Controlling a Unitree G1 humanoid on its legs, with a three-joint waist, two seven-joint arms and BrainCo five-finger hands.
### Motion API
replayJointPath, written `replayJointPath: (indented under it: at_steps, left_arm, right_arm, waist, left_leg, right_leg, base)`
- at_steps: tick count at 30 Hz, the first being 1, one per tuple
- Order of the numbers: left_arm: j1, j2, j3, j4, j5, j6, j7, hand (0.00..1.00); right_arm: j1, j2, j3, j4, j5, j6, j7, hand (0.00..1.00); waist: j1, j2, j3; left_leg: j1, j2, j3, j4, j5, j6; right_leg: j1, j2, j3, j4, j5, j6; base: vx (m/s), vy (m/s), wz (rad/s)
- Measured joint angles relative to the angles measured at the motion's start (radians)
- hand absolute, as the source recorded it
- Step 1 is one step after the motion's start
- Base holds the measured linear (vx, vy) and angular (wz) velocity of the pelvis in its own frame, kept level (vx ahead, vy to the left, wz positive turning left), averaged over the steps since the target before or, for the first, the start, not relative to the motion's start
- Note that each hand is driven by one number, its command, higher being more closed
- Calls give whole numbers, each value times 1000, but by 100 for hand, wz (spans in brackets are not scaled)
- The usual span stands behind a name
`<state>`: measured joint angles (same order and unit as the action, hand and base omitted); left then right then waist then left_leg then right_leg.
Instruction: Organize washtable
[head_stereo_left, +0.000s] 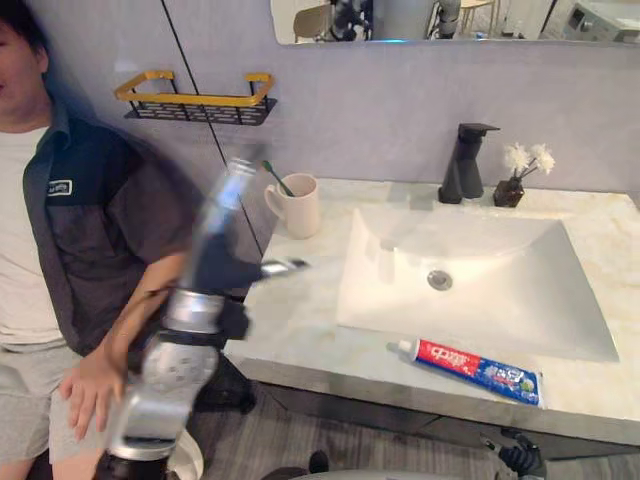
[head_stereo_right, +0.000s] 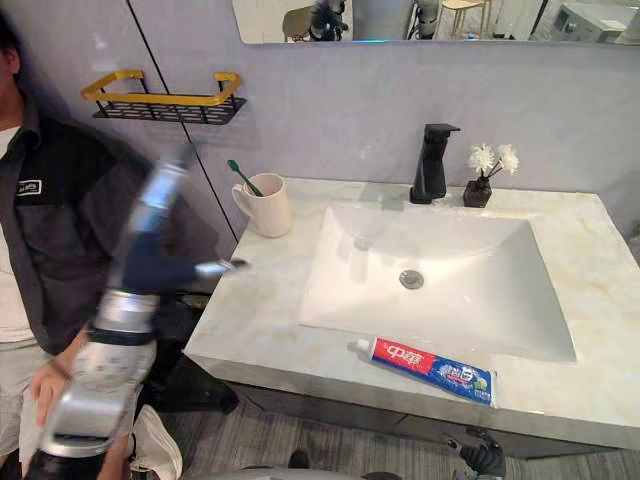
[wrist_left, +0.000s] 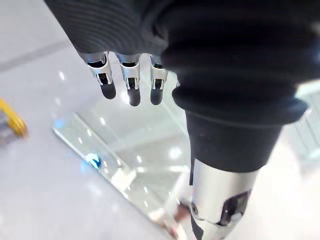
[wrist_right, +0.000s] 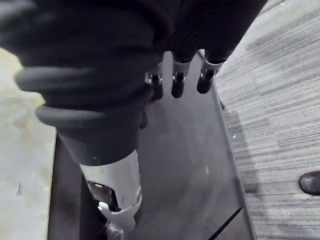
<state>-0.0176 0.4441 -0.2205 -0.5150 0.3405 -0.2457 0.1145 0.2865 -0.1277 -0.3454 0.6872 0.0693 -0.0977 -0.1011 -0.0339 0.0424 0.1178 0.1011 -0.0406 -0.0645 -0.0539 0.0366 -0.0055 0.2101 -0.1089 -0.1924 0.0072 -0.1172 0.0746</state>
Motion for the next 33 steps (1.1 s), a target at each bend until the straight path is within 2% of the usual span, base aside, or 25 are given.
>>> replayJointPath:
  at_steps: [5, 7, 11, 16, 21, 26, 33]
  left_arm:
    - [-96, -25, -205, 163, 77, 0, -62, 0]
    - [-122, -54, -266, 237, 110, 8, -78, 0]
    - [-141, -102, -356, 336, 184, 35, -107, 0]
    - [-199, -127, -410, 478, 261, 55, -115, 0]
    - [-202, -150, -464, 540, 301, 64, -116, 0]
    - [-205, -167, -510, 574, 301, 63, -130, 0]
    - [-207, -168, -514, 573, 301, 63, -134, 0]
  right_arm:
    - [-25, 0, 34, 53, 0, -13, 18, 0]
    - [-30, 0, 38, 73, 0, -13, 18, 0]
    - [-59, 3, 47, 98, 1, -12, 23, 0]
    - [-65, 4, 47, 113, 10, -12, 38, 0]
    - [-67, 4, 47, 116, 19, -12, 37, 0]
    - [-75, 5, 48, 124, 21, -12, 35, 0]
    - [-83, 7, 48, 130, 21, -12, 24, 0]
  waist:
    - [-15, -3, -1]
    - [-15, -2, -5]
    - [-35, -11, -8]
    - [-39, -27, -13]
    - [-40, -28, -14]
    - [-41, -28, -14]
    - [-44, -30, -13]
  left_leg:
    - [-2, 8, 0, 0, 6, -7]
    - [-4, 7, -1, 0, 9, -3]
    - [-21, 7, 1, 0, 14, -1]
    - [-20, 6, 1, -1, 14, -1]
    - [-20, 6, 1, -2, 14, -1]
    - [-20, 6, 1, -4, 15, -2]
    - [-15, 6, 1, -14, 17, -4]
  right_leg:
    - [-6, 4, 1, 7, 0, -1]
    - [-9, 4, 1, 7, 0, -1]
    - [-27, 4, 3, 8, 1, -1]
    - [-24, 5, 3, 4, 2, -2]
    - [-23, 4, 2, -3, 3, -1]
    - [-22, 4, 2, -5, 5, 0]
    - [-21, 4, 2, -11, 6, 0]
  base:
    - [-45, -17, -1]
    - [0, 0, 0]
    - [0, 0, 0]
    - [0, 0, 0]
    - [-8, -2, 0]
    - [-19, -7, 0]
    - [0, 0, 0]
